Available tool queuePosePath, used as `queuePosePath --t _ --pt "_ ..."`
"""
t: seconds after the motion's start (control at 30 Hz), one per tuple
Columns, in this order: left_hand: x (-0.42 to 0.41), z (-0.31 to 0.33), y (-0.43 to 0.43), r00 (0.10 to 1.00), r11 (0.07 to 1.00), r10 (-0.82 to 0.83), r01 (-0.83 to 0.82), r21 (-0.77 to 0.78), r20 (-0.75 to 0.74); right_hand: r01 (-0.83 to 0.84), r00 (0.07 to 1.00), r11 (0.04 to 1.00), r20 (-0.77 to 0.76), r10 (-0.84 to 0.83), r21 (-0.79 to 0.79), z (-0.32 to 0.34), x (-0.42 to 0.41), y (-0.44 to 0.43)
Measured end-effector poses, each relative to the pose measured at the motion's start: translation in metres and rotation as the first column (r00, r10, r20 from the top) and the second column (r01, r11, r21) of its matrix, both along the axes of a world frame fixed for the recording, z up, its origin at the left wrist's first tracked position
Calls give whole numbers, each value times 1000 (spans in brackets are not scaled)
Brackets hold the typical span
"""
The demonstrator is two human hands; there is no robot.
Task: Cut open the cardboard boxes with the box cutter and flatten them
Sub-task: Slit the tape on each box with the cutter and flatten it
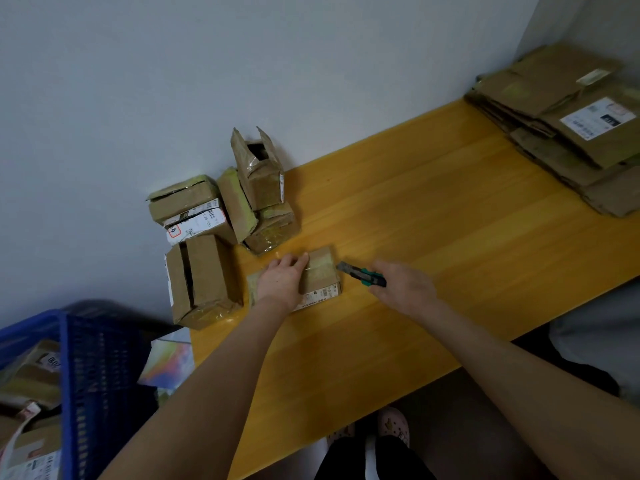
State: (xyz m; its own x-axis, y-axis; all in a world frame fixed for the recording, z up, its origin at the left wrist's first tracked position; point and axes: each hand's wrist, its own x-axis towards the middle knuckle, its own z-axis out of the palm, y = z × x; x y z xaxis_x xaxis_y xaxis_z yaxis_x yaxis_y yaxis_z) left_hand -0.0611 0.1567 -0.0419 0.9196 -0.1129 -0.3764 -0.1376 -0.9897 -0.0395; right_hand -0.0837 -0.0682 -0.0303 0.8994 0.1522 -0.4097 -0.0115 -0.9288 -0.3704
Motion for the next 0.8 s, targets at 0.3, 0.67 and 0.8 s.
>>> queuePosePath --t 0.3,0.67,0.8 --pt "0 4 -1 998 1000 18 -18 13 -54 231 971 969 -75 -225 89 -12 -8 -10" --pt "-35 0 -27 953 953 303 -304 -21 -29 450 881 889 -207 -426 87 -71 7 34" --pt "-37 -2 -28 950 950 312 -313 -22 -18 440 892 888 -181 -414 136 -72 10 30"
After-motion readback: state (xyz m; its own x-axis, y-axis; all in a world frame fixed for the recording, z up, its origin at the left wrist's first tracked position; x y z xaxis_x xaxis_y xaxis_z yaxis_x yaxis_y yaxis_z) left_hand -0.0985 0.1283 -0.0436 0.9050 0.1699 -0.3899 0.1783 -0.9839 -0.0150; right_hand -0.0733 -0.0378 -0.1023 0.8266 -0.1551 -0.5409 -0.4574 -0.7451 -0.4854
